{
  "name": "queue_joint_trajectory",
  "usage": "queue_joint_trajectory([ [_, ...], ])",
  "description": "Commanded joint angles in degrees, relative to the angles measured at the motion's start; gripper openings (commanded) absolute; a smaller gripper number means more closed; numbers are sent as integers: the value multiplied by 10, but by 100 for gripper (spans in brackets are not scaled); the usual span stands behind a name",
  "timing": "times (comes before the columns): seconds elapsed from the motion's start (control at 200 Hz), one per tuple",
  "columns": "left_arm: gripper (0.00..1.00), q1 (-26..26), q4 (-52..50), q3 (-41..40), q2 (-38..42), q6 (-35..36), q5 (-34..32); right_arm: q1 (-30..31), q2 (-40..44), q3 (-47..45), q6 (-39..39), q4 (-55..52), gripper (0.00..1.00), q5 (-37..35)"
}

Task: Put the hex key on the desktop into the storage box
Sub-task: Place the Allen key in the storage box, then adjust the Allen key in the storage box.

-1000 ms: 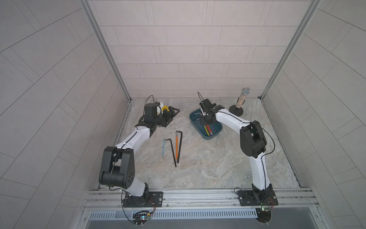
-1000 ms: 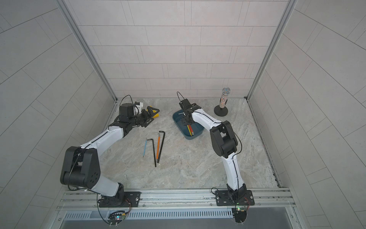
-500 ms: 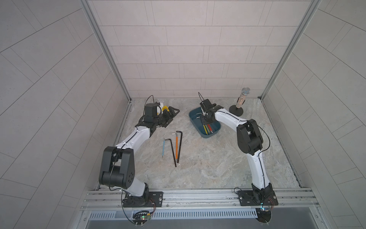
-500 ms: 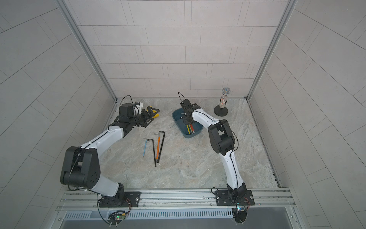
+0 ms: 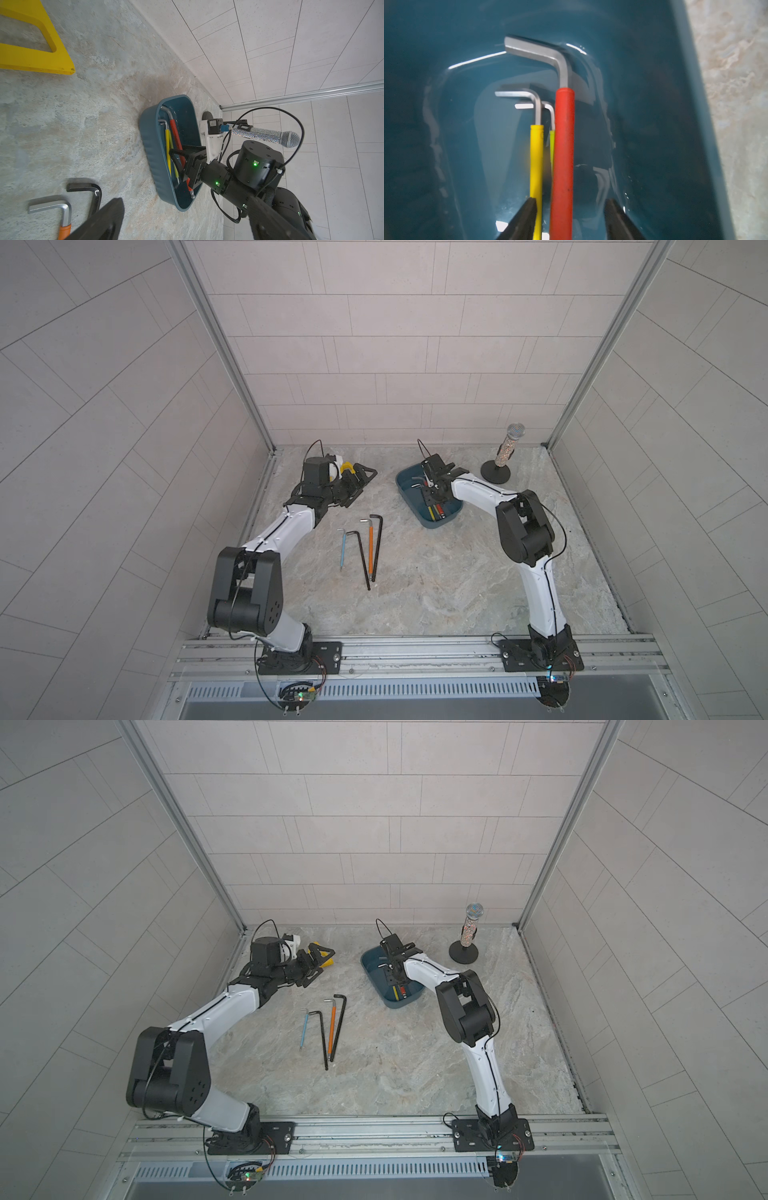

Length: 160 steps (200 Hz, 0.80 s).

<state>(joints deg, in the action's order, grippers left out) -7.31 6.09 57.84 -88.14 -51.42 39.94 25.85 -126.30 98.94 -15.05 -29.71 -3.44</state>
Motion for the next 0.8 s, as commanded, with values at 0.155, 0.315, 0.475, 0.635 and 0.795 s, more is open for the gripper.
queue_joint_trajectory([
  [0.155, 100, -2, -17, -9, 17, 20, 7, 0, 120, -28, -20, 5, 61, 21],
  [0.315, 100, 10, -44, -23, 39, 36, 6, 0, 188, -65, -34, 8, 61, 41],
  [0.475, 100, 36, -43, -55, 66, 29, 21, 1, 243, -113, -40, 1, 43, 47],
  [0.635, 100, 45, -55, -70, 93, 38, 30, 5, 259, -150, -46, -17, 16, 51],
  [0.795, 100, 48, -102, -68, 120, 79, 16, 34, 296, -217, -50, 36, 12, 82],
])
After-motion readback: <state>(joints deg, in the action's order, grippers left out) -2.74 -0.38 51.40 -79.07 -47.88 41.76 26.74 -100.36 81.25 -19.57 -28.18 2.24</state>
